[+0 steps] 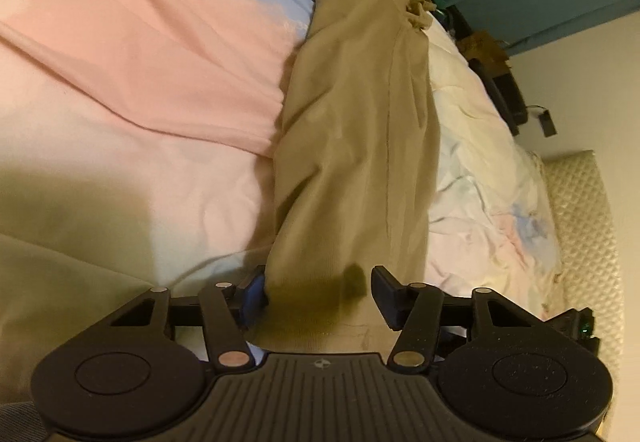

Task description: Fold clothes

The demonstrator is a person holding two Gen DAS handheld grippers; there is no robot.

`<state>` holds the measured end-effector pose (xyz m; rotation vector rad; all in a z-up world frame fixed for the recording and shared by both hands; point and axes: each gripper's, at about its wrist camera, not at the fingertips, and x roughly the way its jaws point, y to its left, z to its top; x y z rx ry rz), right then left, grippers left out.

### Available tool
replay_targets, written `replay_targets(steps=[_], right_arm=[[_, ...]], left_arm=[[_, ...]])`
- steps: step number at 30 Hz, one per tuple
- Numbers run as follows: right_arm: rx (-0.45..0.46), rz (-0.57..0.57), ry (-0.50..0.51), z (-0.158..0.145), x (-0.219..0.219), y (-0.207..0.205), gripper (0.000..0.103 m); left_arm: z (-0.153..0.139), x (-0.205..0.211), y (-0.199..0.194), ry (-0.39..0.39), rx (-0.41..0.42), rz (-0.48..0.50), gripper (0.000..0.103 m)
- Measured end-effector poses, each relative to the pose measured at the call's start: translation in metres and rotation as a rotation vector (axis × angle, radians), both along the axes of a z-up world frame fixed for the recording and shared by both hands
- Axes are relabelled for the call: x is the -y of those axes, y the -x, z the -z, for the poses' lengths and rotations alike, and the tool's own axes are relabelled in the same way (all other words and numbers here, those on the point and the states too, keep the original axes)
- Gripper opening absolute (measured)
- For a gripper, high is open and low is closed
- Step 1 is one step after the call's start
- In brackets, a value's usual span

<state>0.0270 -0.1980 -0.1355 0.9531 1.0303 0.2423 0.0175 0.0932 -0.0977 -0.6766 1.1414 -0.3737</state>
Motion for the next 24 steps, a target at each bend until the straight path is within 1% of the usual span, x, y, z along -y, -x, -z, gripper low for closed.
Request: replay_targets(steps=[1, 2, 6, 9, 11, 15, 18, 19, 20, 21, 22, 23, 24], right_arm=[[-0.002, -0.002, 0.003, 0.0, -0.001, 0.001, 0.05], [-0.004, -0.003, 0.005, 0.0, -0.001, 0.002, 0.048], [-0.012, -0.01, 0.016, 0.001, -0.004, 0.006, 0.048], [-0.018, -0.015, 0.024, 0.002, -0.006, 0.009, 0.05], [-0.022, -0.019, 0.03, 0.002, -0.008, 0.011, 0.05], [0.013, -0.032, 0.06, -0.006, -0.011, 0.013, 0.049], [0.043, -0.042, 0.083, -0.012, -0.014, 0.015, 0.05], [0.053, -0.045, 0.091, -0.015, -0.015, 0.016, 0.049], [0.063, -0.049, 0.099, -0.017, -0.016, 0.016, 0.046], [0.072, -0.052, 0.107, -0.019, -0.017, 0.017, 0.036], [0.082, -0.056, 0.115, -0.021, -0.018, 0.017, 0.013], [0.092, -0.059, 0.123, -0.023, -0.019, 0.018, 0.011], [0.102, -0.063, 0.131, -0.025, -0.02, 0.018, 0.011]], left_arm=[[0.001, 0.002, 0.0, 0.004, -0.002, 0.011, 0.053], [0.001, 0.004, 0.001, 0.009, -0.002, 0.029, 0.051], [0.003, 0.015, 0.002, 0.019, 0.002, 0.098, 0.05], [0.009, 0.02, -0.001, -0.021, -0.032, 0.094, 0.05], [0.012, 0.02, -0.002, -0.024, -0.051, 0.078, 0.051], [0.016, 0.022, -0.004, -0.024, -0.057, 0.067, 0.051], [0.017, 0.024, -0.004, -0.041, -0.053, 0.063, 0.046], [0.017, 0.024, -0.004, -0.046, -0.053, 0.06, 0.038], [0.018, 0.024, -0.004, -0.051, -0.053, 0.057, 0.028], [0.018, 0.023, -0.003, -0.054, -0.053, 0.052, 0.026], [0.018, 0.022, -0.003, -0.052, -0.051, 0.048, 0.018], [0.017, 0.021, -0.003, -0.048, -0.045, 0.043, 0.013], [0.016, 0.02, -0.002, -0.045, -0.036, 0.04, 0.012]])
